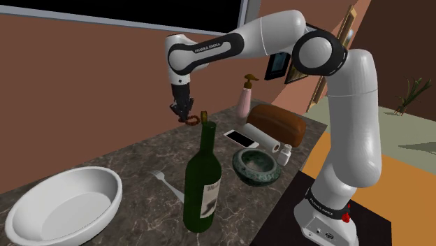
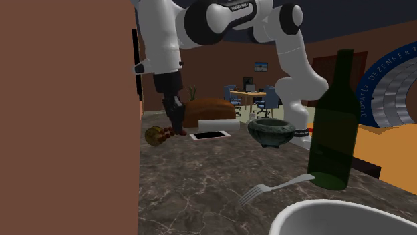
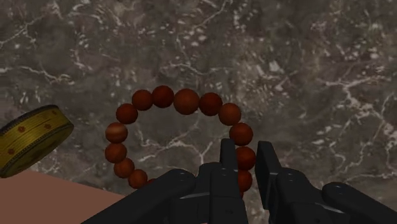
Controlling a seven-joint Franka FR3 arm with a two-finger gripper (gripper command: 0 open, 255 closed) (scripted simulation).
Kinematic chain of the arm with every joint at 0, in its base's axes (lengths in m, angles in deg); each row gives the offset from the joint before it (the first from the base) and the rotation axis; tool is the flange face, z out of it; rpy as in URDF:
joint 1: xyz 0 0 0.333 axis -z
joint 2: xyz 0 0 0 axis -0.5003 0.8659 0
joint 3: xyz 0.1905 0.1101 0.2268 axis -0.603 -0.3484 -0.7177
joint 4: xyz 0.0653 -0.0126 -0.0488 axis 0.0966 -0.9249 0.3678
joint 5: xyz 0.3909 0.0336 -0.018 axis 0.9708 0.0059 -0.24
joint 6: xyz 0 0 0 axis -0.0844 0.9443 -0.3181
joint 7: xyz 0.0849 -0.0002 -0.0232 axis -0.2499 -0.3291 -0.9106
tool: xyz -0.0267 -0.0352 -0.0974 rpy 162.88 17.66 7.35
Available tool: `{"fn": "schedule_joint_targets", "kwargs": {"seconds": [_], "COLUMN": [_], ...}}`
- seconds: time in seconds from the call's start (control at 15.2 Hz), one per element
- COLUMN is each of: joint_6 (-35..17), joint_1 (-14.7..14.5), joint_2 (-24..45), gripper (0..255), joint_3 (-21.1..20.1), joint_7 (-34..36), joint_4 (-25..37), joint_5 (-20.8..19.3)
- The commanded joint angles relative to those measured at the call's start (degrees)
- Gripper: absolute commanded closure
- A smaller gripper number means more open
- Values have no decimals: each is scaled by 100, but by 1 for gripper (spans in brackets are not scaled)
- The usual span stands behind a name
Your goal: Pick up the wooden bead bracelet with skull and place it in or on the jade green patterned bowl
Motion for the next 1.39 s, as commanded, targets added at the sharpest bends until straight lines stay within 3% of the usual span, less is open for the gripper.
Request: {"fn": "schedule_joint_targets", "kwargs": {"seconds": [0.0, 0.33, 0.73, 1.19, 1.25, 1.32], "joint_6": [58, -426, -704, -681, -699, -699], "joint_1": [4, 117, 122, -66, -29, -28], "joint_2": [-342, -1607, -2984, -4559, -4285, -4285], "gripper": [255, 255, 255, 255, 255, 0], "joint_3": [-19, -168, -281, -341, -335, -335], "joint_7": [11, 87, 118, 161, 153, 153], "joint_4": [683, -1053, -2681, -4201, -3960, -3960], "joint_5": [25, 207, 499, 874, 809, 810]}}
